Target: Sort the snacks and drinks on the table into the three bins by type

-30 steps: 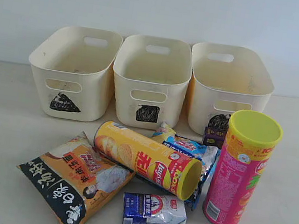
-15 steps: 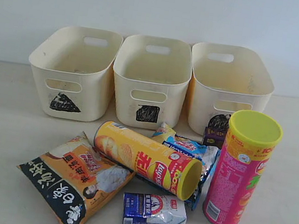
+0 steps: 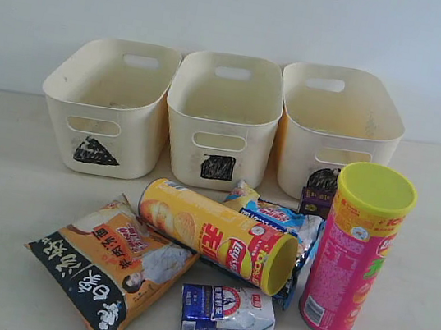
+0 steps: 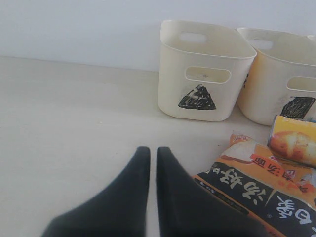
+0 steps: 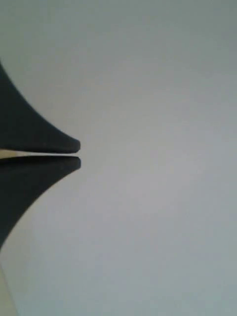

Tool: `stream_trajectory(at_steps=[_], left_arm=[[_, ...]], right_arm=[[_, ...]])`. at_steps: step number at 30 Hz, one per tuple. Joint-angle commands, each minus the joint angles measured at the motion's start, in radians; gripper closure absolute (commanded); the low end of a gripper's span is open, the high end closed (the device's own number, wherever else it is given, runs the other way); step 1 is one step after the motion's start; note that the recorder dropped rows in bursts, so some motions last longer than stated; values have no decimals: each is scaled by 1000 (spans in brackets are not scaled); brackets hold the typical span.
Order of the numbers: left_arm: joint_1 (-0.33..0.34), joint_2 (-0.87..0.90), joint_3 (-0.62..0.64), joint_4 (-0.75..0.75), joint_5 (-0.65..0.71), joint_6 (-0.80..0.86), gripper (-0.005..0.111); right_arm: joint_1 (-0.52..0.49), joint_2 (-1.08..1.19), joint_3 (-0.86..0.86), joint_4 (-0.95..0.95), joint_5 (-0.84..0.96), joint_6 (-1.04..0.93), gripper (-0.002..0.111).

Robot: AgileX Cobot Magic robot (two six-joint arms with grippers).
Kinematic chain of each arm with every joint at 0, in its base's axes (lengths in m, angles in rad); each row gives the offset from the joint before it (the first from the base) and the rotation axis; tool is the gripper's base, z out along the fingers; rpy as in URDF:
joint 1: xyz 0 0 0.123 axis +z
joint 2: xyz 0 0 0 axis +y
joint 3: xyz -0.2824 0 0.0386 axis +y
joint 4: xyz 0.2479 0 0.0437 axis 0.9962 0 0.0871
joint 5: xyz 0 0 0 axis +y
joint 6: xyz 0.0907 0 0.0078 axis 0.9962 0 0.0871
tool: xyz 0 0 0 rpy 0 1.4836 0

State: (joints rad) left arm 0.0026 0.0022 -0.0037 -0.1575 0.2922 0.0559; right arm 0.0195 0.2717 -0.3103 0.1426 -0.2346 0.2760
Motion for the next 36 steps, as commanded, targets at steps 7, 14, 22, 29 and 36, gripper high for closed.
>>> stream_trajectory(at_steps=[7,14,22,29,36], left_arm=[[-2,-2,4,3,-1,5,103],[-2,-2,4,3,-1,5,103],[-2,-2,4,3,-1,5,103],[-2,-2,4,3,-1,5,103],[-2,-2,4,3,-1,5,103]], right_arm=[[1,315,-236,-270,39,173,108],[12,543,-516,-293,592,22,108],[84,781,-821,194,1194,-569,108],[110,846,-852,319,1370,-694,38],[272,909,-782,128,1249,-570,15]])
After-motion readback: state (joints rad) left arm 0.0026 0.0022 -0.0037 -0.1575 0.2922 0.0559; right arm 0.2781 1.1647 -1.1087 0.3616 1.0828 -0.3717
